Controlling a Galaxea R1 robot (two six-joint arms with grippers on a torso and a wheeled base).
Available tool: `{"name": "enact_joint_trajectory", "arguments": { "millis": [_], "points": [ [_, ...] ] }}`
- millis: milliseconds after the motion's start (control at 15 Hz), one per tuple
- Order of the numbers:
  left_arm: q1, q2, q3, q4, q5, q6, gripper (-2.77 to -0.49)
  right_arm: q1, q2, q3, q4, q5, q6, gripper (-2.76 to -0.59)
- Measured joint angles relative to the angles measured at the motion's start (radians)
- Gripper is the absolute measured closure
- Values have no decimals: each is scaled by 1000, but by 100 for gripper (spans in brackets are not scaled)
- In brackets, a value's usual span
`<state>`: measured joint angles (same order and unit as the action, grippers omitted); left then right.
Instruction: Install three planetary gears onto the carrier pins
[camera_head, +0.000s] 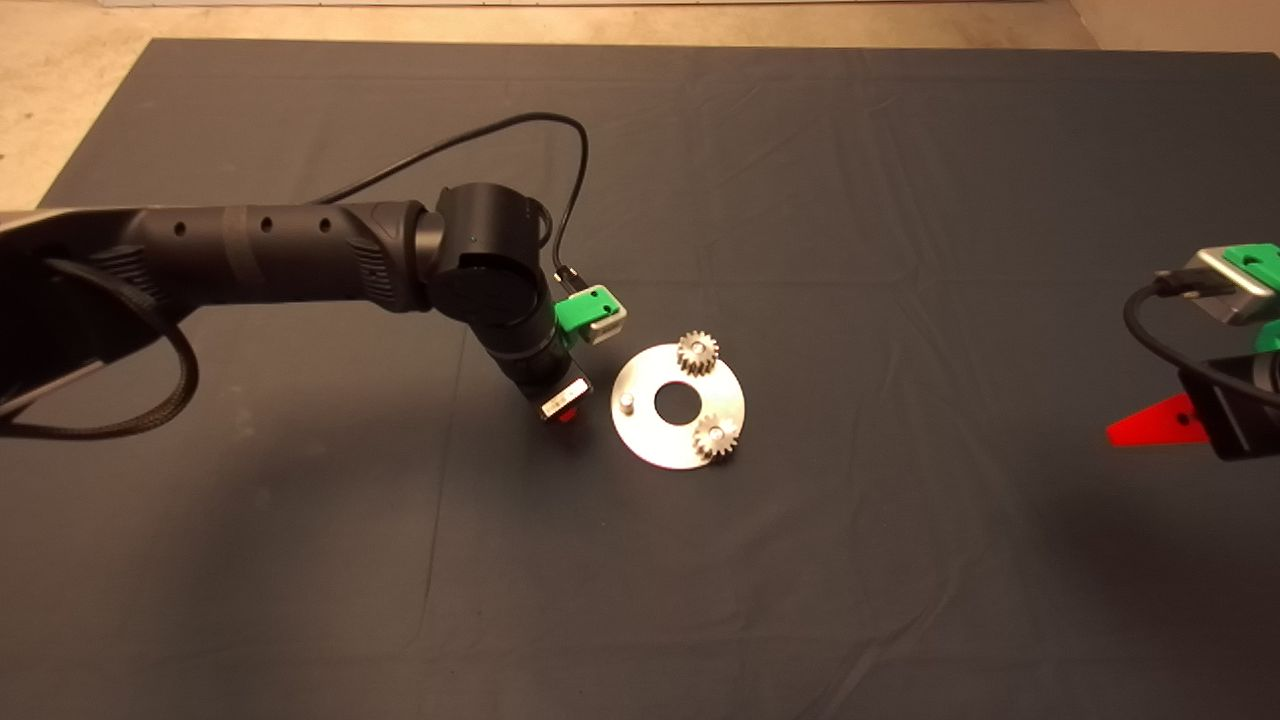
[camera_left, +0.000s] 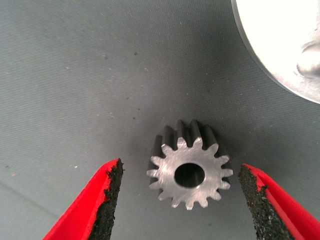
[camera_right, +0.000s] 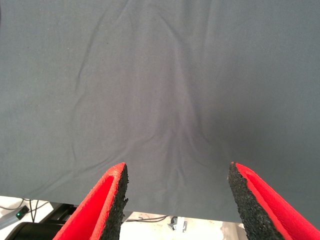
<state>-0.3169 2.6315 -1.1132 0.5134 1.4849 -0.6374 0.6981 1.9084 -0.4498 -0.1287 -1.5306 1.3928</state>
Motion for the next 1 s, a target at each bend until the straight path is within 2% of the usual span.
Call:
{"name": "enact_joint_trajectory", "arguments": {
  "millis": [133,533,667,800,867,1000],
  "points": [
    [15,0,0,9,-2,0,-164,0,0,0,0,0,0,-147],
    [19,0,0,17,-7,0,-164,0,0,0,0,0,0,-147],
    [35,0,0,33,-14,0,-158,0,0,0,0,0,0,-147],
    [46,-5,0,35,-22,0,-154,0,0,0,1,1,0,-147],
    [46,-9,0,35,-25,0,-154,0,0,0,1,6,0,-147],
    [46,-15,0,37,-26,0,-138,0,0,0,2,24,0,-147]
  ]
}}
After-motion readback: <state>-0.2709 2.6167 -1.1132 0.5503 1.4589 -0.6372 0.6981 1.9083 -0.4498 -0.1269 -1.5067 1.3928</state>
